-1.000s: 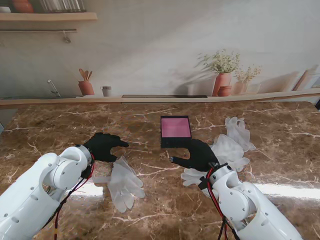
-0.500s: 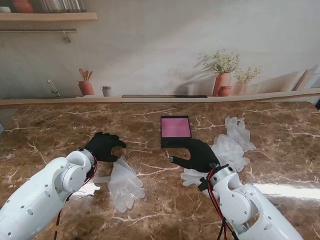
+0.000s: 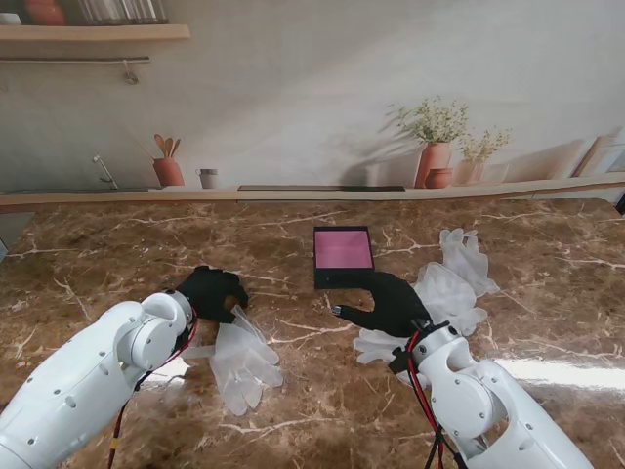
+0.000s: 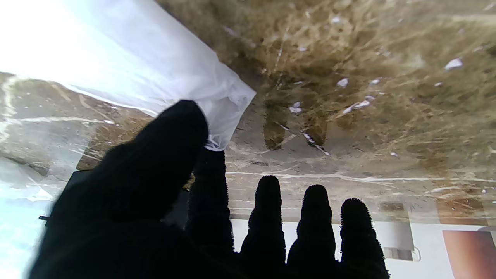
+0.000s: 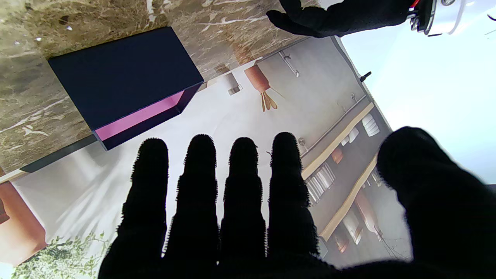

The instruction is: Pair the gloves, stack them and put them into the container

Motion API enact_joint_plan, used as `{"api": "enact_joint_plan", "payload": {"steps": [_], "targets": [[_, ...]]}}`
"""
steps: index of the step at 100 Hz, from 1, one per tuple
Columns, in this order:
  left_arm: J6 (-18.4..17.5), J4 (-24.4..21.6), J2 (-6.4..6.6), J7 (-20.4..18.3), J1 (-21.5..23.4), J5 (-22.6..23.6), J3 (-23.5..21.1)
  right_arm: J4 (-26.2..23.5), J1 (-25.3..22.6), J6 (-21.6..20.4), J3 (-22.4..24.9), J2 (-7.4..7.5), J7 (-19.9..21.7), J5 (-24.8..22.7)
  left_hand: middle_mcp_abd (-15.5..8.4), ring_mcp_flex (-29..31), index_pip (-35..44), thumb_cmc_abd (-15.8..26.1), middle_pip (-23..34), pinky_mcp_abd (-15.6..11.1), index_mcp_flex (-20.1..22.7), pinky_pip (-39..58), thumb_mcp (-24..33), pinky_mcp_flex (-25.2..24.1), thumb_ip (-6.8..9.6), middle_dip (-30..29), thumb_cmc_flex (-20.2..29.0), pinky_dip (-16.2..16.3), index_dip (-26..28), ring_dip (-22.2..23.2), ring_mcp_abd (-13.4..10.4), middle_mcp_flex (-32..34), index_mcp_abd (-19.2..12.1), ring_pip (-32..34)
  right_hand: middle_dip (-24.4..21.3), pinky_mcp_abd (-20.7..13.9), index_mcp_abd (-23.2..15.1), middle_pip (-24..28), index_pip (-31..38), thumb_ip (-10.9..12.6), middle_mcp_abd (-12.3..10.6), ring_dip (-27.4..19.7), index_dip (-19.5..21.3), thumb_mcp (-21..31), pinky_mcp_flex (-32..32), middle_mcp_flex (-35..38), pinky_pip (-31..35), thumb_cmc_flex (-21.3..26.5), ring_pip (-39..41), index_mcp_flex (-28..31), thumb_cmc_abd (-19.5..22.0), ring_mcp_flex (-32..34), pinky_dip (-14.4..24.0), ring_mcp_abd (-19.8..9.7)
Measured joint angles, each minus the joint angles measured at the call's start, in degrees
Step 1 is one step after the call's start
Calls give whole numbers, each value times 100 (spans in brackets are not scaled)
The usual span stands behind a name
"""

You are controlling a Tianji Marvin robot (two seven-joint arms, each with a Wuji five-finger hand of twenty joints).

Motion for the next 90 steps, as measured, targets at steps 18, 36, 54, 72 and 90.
{"api": "enact_joint_plan", "payload": {"steps": [18,36,54,72,90], "targets": [[-46,108,-8,502,61,-82,4,16,15,0,-38,0,5,36,-127,35,1260,-46,166,1,1001,158,-937,1,-138,24,702,60,479,69,-1,389,-218,140,0,0,0,0,0,0,0,0,0,0,0,0,0,0,0,0,4,0,0,0],[-142,79,-173,812,294,-969,-377,17,17,2,-43,0,24,35,-267,393,1515,92,304,13,1134,300,-1039,6,-138,25,765,64,568,98,-7,1109,-216,374,0,0,0,0,0,0,0,1,0,1,0,0,0,0,0,0,31,0,0,0],[-136,-601,-214,849,677,-1038,-672,15,32,103,-98,4,59,29,-269,869,1180,759,378,59,1128,548,-1632,6,-138,59,944,53,1279,172,-7,2039,-67,531,3,0,0,31,0,0,1,1,0,1,0,142,0,0,0,0,55,1,1,0],[-474,-1074,-266,1078,955,-1096,-933,-27,84,491,-289,18,35,-177,-252,1285,1051,881,491,144,1128,648,-1823,7,-149,152,1014,50,1550,176,-6,2574,-57,625,61,0,43,37,0,0,1,4,0,1,0,208,0,0,57,0,-162,130,1,3],[-630,-1695,-303,1249,1232,-1393,-1036,-103,139,992,-557,31,16,-376,-233,1855,871,880,644,280,1265,1168,-1829,10,-153,644,1011,50,1564,409,142,3352,-57,959,105,0,284,72,-18,2,1,72,0,-228,8,208,215,266,123,-8,-471,138,146,5]]}}
